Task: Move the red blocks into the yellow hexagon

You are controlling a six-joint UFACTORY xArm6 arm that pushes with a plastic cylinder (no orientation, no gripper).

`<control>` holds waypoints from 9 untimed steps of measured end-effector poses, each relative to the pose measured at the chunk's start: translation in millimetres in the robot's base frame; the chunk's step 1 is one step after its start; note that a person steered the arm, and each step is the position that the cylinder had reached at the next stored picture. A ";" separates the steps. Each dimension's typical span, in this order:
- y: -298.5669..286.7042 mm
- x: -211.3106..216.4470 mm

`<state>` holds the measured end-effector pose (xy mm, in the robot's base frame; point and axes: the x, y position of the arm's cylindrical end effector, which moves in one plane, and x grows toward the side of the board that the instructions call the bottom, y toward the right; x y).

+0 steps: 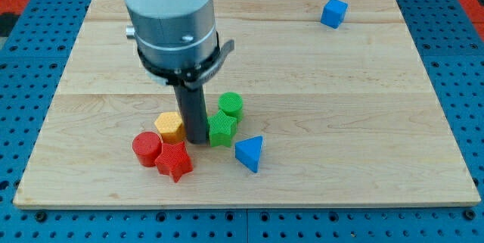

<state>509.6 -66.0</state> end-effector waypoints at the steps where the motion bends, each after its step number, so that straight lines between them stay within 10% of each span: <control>1: 0.0 13.9; 3: -10.0 108.6; 6: -40.4 -19.6; 9: -125.3 17.1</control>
<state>526.8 -191.3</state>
